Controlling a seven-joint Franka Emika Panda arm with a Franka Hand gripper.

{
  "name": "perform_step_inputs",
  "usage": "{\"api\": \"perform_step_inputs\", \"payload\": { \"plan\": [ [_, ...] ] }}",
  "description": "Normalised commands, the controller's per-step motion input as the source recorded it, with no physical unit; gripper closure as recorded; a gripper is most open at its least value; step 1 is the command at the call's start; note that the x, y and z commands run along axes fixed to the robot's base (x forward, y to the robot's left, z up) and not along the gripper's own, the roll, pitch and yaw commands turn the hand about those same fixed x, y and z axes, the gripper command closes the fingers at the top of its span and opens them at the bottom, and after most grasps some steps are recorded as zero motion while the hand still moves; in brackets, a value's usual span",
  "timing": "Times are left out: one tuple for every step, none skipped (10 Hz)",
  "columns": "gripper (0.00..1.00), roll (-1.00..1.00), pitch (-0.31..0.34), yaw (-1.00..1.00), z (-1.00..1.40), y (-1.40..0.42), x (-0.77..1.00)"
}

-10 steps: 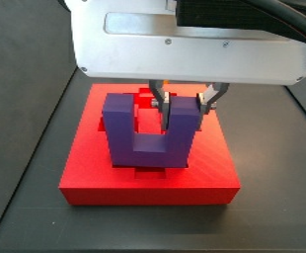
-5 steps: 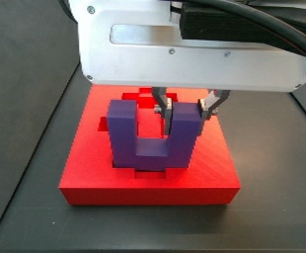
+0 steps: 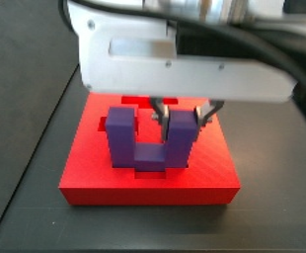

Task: Pick up the purple object. Move up. Place the purple object on the fixture. Regrasp the purple object. Move to above the board. Insert the purple object.
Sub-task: Insert the purple object.

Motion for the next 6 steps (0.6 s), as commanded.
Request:
{"api": "perform_step_inputs", "payload": {
  "plan": [
    [1.00, 0.23, -0.111, 0.00, -0.81, -0.13, 0.00],
    [1.00, 0.18, -0.157, 0.00, -0.79, -0.13, 0.00],
    [1.00, 0.11, -0.196, 0.00, -0.76, -0.05, 0.13],
    [1.00, 0.09, -0.196, -0.04, -0.76, -0.01, 0.20],
    [1.00, 0.03, -0.130, 0.00, -0.42, 0.00, 0.01],
    [1.00, 0.00, 0.000, 0.00, 0.00, 0.00, 0.00]
  ]
}}
